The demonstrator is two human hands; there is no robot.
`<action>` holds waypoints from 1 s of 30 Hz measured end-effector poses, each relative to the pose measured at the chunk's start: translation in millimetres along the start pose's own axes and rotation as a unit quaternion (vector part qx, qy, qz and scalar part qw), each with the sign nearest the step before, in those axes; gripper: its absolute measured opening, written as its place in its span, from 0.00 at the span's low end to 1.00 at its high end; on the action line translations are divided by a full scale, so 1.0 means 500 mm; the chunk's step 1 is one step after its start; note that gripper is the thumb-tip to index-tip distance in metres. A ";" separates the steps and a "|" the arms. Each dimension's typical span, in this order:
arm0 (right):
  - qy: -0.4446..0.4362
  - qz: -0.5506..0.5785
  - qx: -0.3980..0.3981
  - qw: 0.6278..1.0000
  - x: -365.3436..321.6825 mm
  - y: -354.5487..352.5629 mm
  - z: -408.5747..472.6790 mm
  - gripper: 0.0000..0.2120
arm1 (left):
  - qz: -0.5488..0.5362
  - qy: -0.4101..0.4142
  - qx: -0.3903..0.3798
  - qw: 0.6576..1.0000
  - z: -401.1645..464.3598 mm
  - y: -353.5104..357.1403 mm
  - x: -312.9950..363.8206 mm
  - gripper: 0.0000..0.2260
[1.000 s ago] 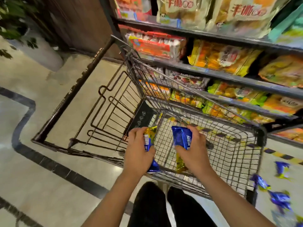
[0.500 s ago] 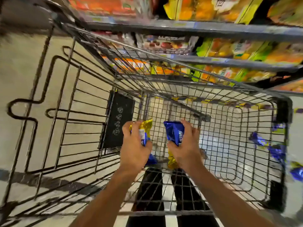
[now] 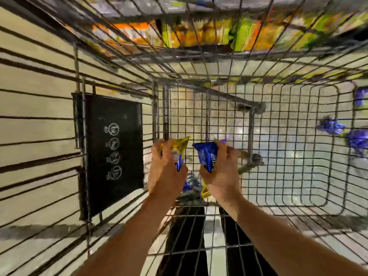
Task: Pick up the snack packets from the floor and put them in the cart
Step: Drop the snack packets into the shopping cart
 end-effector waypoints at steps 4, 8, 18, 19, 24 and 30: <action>0.025 -0.016 0.010 1.000 0.036 0.040 0.014 0.42 | 0.004 -0.015 -0.005 1.000 0.011 0.046 -0.031 0.32; 0.033 -0.024 0.020 0.999 0.043 0.062 0.031 0.41 | -0.001 -0.016 0.004 1.000 0.030 0.065 -0.056 0.31; 0.057 0.003 -0.001 0.998 0.029 0.101 0.039 0.41 | 0.017 -0.052 -0.019 0.998 0.034 0.064 -0.084 0.36; 0.050 0.001 -0.006 0.999 0.024 0.100 0.038 0.41 | 0.021 -0.056 -0.021 0.998 0.033 0.062 -0.084 0.35; 0.032 0.006 -0.019 0.999 0.003 0.072 0.021 0.38 | 0.029 -0.063 -0.002 0.998 0.013 0.044 -0.071 0.29; 0.037 0.006 -0.020 0.999 -0.017 -0.051 -0.034 0.35 | 0.088 -0.023 0.002 0.996 -0.039 -0.035 0.021 0.27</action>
Point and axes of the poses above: each hand's wrist, its own z-axis towards the middle knuckle, its own y-axis out of the palm, x = y × z, the point moved 8 cm from there along z, towards the middle knuckle, and after that the axes turned 4 degrees about -z, right-handed, at the moved point
